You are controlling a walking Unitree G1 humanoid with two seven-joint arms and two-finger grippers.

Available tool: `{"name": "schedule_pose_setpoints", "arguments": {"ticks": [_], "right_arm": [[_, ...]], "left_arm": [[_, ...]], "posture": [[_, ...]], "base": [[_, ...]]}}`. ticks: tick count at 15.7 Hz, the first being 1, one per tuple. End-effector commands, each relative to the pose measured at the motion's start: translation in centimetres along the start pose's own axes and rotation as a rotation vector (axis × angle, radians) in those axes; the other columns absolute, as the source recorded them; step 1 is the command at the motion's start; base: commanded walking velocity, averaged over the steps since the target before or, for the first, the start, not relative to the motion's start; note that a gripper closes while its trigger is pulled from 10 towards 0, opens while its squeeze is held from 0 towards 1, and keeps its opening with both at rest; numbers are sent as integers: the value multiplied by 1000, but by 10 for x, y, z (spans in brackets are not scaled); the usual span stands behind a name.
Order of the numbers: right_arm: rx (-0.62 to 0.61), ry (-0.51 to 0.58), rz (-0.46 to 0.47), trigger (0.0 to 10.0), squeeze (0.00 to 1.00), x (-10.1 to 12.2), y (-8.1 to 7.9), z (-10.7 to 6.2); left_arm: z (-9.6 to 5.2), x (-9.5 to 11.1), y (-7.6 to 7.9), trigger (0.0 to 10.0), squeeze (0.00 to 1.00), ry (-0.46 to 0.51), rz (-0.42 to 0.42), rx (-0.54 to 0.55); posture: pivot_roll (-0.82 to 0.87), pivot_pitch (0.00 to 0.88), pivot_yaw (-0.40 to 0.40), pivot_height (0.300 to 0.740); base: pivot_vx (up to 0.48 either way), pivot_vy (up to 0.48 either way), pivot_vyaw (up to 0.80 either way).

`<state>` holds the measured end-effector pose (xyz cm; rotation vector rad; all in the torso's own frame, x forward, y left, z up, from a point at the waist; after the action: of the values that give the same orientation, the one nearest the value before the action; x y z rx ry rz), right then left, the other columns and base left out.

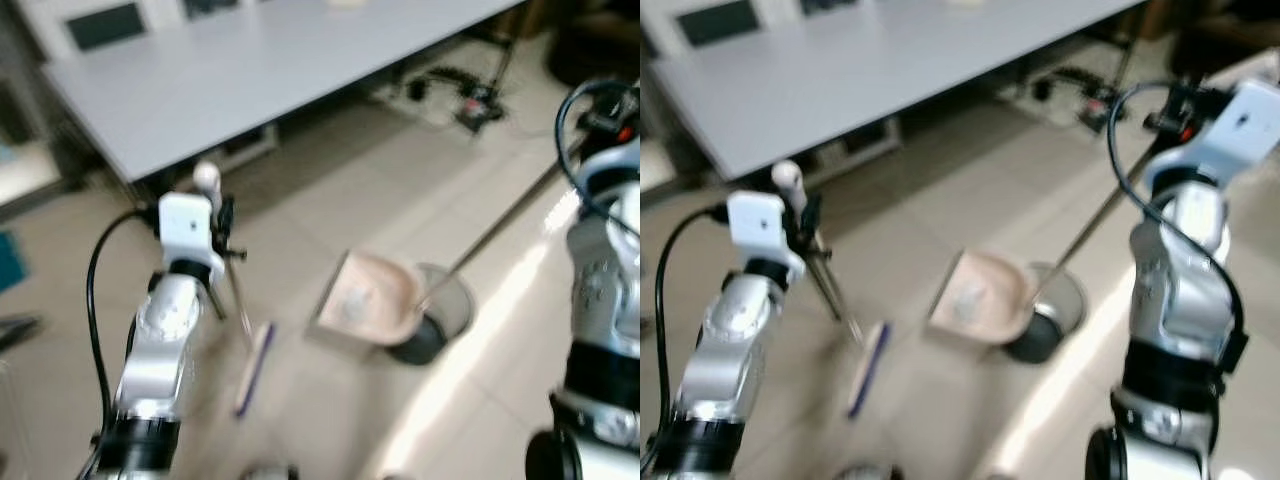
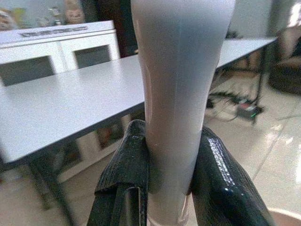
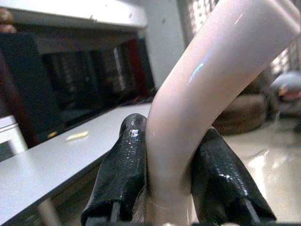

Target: Sweep floor

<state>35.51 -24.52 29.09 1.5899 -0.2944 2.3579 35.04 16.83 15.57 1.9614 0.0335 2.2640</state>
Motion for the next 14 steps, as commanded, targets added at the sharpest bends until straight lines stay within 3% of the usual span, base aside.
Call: {"name": "schedule_pose_setpoints", "arguments": {"ticks": [1,9,14], "right_arm": [[45,62,53,10000,0,18,-13,4],[44,80,47,10000,0,23,-10,13],[29,76,62,10000,0,19,-6,14]], "left_arm": [[-2,7,-11,10000,0,24,45,32],[-3,8,-16,10000,0,28,55,45],[-4,9,-17,10000,0,34,62,45]], "posture": [[-33,56,27,740],[-29,55,19,740],[-22,46,20,740]], "base": [[386,0,-800],[388,0,-800],[388,0,-101]]}}
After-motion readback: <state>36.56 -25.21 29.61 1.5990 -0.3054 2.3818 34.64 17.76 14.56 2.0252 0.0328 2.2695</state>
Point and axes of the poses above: a point about 5 cm out from each wrist's last joint towards the gripper, its own z axis pointing out of the wrist towards the gripper, its own x axis along the axis of the wrist's last joint, y = z × x, the point moved 5 cm from there along z, pointing out of the wrist towards the gripper, and after that the axes turned 13 degrees about -z, right-handed, at the moved point
